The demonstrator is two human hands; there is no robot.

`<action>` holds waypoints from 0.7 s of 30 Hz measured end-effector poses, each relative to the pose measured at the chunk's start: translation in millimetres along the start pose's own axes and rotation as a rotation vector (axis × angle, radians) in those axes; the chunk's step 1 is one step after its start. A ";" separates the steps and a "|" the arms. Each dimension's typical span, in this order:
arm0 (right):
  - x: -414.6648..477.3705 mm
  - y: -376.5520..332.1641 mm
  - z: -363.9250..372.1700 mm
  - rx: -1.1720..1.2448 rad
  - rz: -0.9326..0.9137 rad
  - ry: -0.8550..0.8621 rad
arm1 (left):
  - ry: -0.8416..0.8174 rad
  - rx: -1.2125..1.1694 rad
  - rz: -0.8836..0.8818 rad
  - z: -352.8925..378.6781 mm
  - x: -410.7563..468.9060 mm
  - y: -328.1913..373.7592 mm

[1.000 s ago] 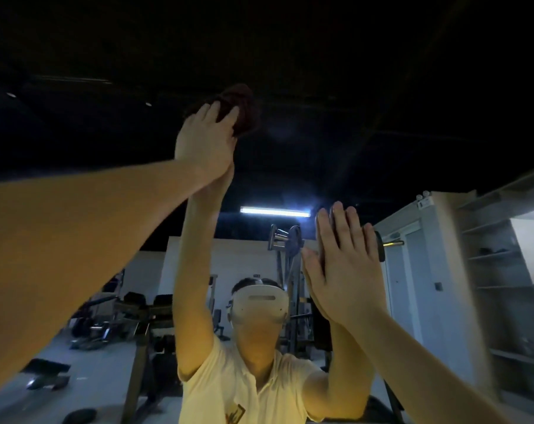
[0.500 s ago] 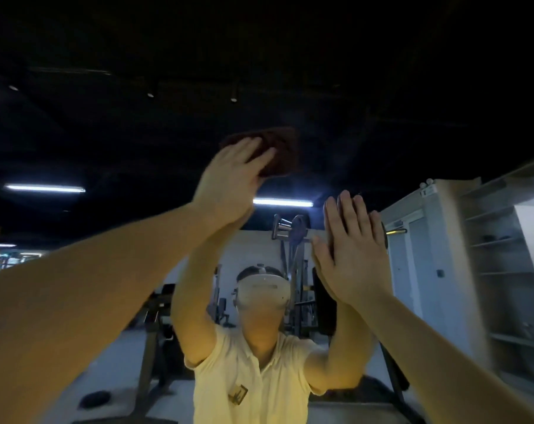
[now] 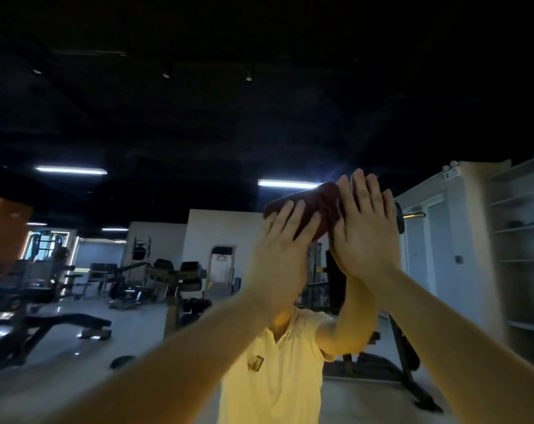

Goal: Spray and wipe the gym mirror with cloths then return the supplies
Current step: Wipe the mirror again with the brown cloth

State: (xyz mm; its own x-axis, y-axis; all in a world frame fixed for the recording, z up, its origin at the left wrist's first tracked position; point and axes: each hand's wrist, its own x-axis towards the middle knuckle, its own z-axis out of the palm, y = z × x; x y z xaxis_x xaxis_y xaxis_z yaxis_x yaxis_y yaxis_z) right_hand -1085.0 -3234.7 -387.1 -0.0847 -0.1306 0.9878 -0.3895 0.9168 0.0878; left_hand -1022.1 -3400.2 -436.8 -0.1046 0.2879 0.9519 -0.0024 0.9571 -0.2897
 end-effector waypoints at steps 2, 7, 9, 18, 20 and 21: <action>1.2 -0.3 -0.7 0.000 0.016 -0.006 | -0.052 0.100 0.017 -10.9 -11.4 -44.2; -6.2 -4.4 -1.1 -0.025 0.046 -0.051 | 0.061 0.088 -0.421 -36.3 -50.5 -112.3; -10.1 -4.6 -4.5 -0.031 0.034 -0.100 | 0.090 0.057 -0.516 -28.0 -43.8 -80.1; -96.4 37.4 -39.5 0.071 0.008 -0.132 | -0.147 0.068 0.060 -7.5 -65.5 42.2; -131.6 42.6 -31.6 0.059 -0.001 -0.203 | -0.278 0.150 0.272 -14.2 -91.4 40.1; -142.2 41.1 -27.8 0.044 -0.009 -0.238 | -0.321 0.196 0.320 -17.6 -102.6 29.4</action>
State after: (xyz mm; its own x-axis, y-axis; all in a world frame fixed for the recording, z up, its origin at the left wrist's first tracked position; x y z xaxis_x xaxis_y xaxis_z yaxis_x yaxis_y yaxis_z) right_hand -1063.5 -3167.9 -520.3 -0.2922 -0.2290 0.9285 -0.4308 0.8983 0.0860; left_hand -993.9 -3401.0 -541.3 -0.4320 0.5119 0.7425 -0.1043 0.7894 -0.6049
